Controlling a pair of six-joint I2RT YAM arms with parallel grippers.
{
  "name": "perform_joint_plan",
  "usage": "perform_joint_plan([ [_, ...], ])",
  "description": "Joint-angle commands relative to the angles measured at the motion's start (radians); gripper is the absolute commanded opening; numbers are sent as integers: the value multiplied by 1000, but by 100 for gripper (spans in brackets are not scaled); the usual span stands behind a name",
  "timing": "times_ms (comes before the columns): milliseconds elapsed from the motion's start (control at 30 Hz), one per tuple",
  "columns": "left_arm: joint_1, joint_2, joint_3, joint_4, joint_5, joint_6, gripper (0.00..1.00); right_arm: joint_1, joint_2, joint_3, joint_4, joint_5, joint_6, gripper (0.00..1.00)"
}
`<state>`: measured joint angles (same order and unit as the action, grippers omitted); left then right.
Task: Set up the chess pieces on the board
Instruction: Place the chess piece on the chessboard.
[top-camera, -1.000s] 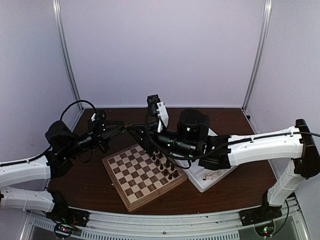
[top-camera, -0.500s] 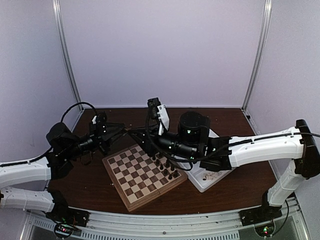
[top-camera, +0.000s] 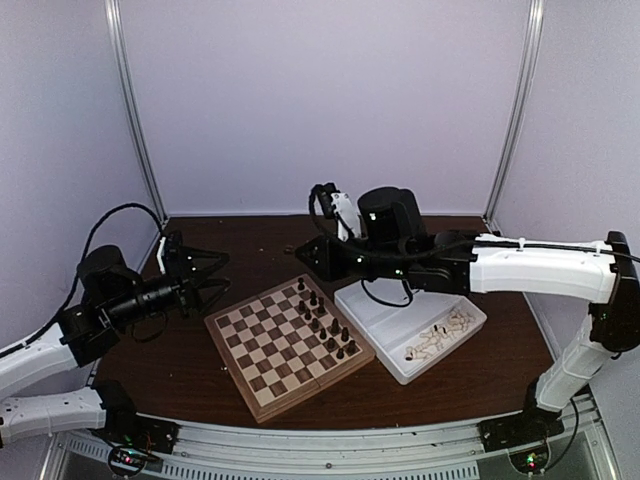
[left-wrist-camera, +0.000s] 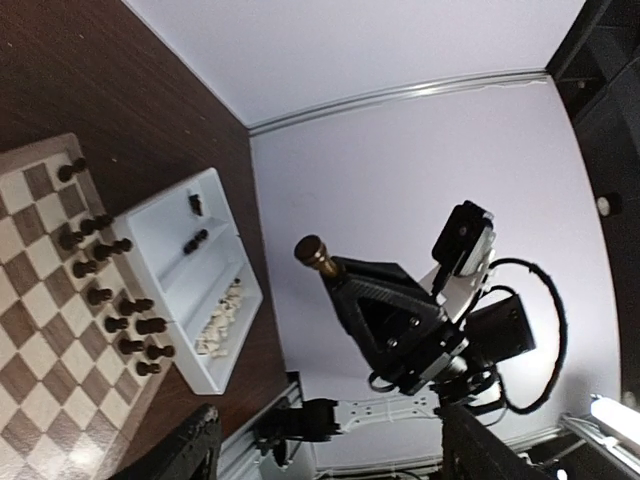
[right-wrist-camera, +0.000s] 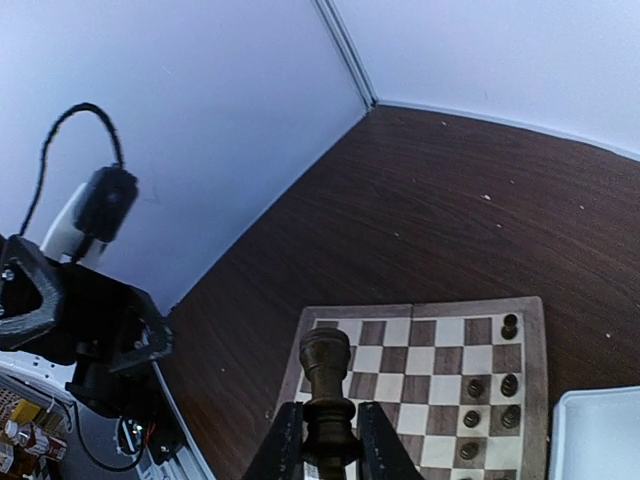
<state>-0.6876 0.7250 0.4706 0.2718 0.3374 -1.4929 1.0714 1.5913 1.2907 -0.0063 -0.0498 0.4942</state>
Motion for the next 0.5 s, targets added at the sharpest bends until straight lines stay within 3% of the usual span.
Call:
perform_joint_plan([
  [0, 8, -89, 126, -495, -159, 322, 76, -74, 7, 103, -367, -79, -9, 0],
  [200, 8, -113, 221, -727, -255, 503, 77, -129, 143, 334, -815, 25, -154, 0],
  [467, 8, -64, 275, -796, -248, 577, 77, -148, 322, 558, -1044, 17, -273, 0],
])
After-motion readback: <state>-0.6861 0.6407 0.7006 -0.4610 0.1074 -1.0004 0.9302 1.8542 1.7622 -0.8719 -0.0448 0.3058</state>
